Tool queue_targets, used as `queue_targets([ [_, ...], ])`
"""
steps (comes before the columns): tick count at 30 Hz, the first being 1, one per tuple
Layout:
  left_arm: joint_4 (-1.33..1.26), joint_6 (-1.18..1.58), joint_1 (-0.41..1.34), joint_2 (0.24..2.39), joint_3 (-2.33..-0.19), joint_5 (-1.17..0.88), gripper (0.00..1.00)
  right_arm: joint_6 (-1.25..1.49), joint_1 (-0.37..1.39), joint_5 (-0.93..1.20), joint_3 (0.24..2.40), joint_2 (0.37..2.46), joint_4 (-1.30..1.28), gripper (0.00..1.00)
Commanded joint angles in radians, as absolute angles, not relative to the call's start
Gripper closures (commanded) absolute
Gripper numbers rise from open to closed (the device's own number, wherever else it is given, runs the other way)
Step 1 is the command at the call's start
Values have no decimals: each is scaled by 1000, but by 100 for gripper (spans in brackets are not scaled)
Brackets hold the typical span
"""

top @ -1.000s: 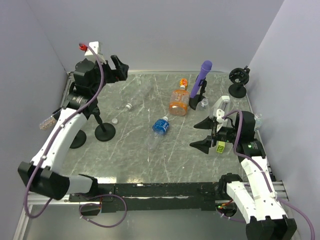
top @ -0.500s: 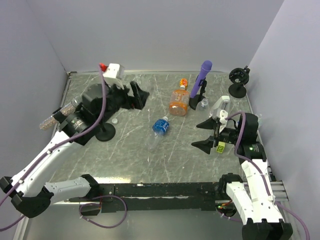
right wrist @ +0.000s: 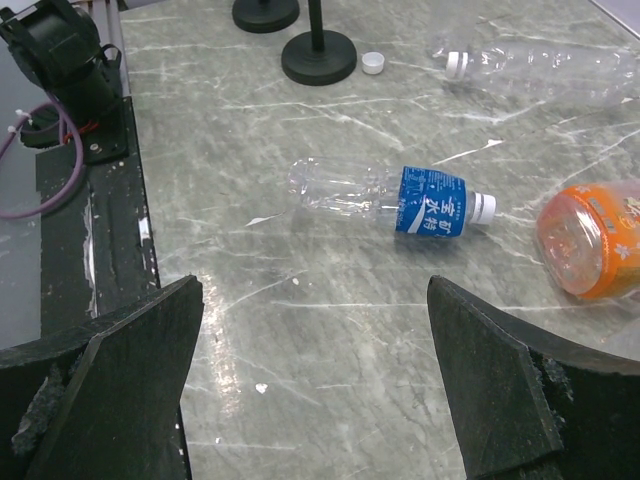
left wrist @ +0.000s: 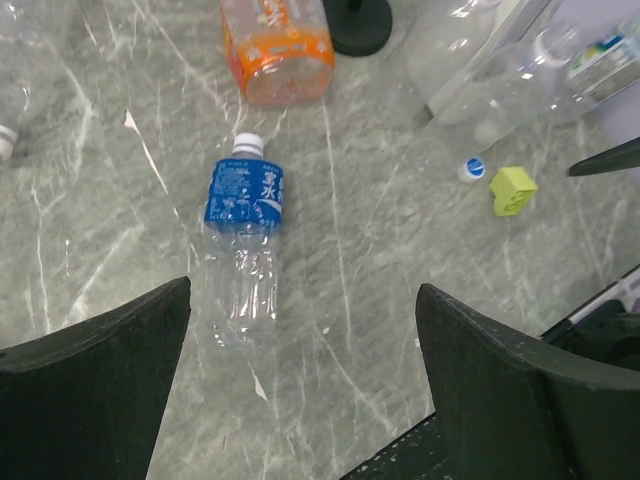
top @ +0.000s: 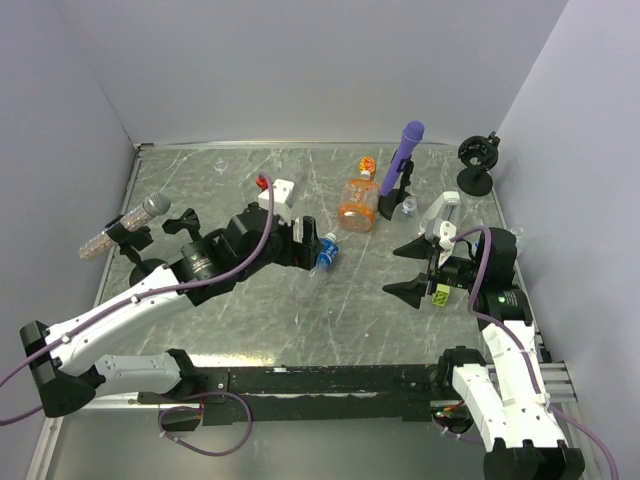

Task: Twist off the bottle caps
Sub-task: Pick up the plastic bottle at the center of the board.

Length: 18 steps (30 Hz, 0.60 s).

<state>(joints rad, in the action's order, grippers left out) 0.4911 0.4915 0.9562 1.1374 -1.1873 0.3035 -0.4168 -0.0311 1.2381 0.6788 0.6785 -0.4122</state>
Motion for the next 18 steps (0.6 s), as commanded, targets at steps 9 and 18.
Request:
queue_targets([
  [9,394,499,962,1235,-1103,253,3,-431,-37,1238,675,684,-367,1],
  [18,370,439,960,1339,-1100,178,4,-425,-37,1238,675,680,-362,1],
])
